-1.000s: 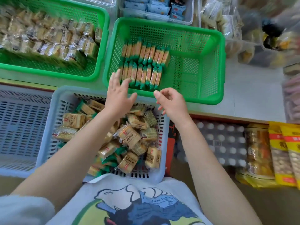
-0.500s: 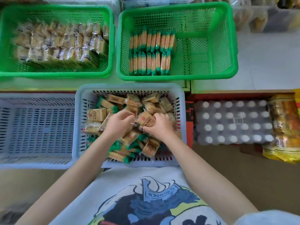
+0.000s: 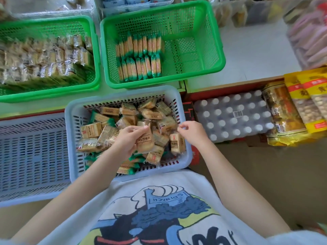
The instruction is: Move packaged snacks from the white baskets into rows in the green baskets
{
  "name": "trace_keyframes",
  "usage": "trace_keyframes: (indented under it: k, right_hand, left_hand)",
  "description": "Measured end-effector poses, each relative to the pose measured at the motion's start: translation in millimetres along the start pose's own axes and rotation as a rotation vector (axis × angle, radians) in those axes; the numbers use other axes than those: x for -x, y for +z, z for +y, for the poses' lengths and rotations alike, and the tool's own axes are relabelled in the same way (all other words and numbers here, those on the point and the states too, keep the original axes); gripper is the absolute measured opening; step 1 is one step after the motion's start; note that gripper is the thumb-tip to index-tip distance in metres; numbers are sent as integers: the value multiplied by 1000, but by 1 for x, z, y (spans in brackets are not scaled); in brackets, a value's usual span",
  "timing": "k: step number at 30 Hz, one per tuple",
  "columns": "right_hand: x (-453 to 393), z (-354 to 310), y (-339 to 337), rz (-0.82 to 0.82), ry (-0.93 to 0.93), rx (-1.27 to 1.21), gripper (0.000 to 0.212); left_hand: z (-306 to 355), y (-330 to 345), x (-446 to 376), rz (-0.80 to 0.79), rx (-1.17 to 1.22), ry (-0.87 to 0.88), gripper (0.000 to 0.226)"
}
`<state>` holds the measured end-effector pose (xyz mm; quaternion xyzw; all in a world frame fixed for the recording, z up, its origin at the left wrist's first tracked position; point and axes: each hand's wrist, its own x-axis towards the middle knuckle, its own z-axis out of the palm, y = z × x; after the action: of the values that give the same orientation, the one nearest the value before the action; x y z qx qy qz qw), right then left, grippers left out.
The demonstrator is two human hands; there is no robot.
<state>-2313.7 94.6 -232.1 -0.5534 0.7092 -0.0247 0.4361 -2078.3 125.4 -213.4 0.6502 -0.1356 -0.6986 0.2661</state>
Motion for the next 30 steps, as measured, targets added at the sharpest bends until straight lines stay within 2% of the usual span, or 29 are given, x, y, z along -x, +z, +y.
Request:
trace_keyframes:
  k: [3,7,11,13,16,19,25,27,30]
  right_hand:
    - [3,18,8,3,13,-8,18]
    - [5,20,14,27,-16,-75,5]
    - [2,18,6,-14,-106,-161,7]
    - [3,15,-6,-46,-144,-341,5]
    - [4,4,-27,-166,-178,-764,9]
    - [3,-22,-40,-279,-198,-1025,11]
    - [-1,-95,-24,-232,-263,-1022,11]
    - [2,-121,-4,-170,-281,-977,10]
    - [14,-161,30,-67,-278,-920,13]
  left_hand:
    - [-9,2,-6,18,-73,-43,46]
    - [-13,9,-8,5,-106,-86,43]
    - [-9,11,-10,-31,-143,-55,49]
    - [-4,9,-9,-28,-143,-48,64]
    - [9,5,-8,-33,-117,-26,83]
    - [27,4,-4,-69,-57,9,71]
    - [57,-2,25,-256,-38,119,70]
    - [64,-17,30,-274,-22,182,69]
    - [69,-50,34,-205,96,237,81]
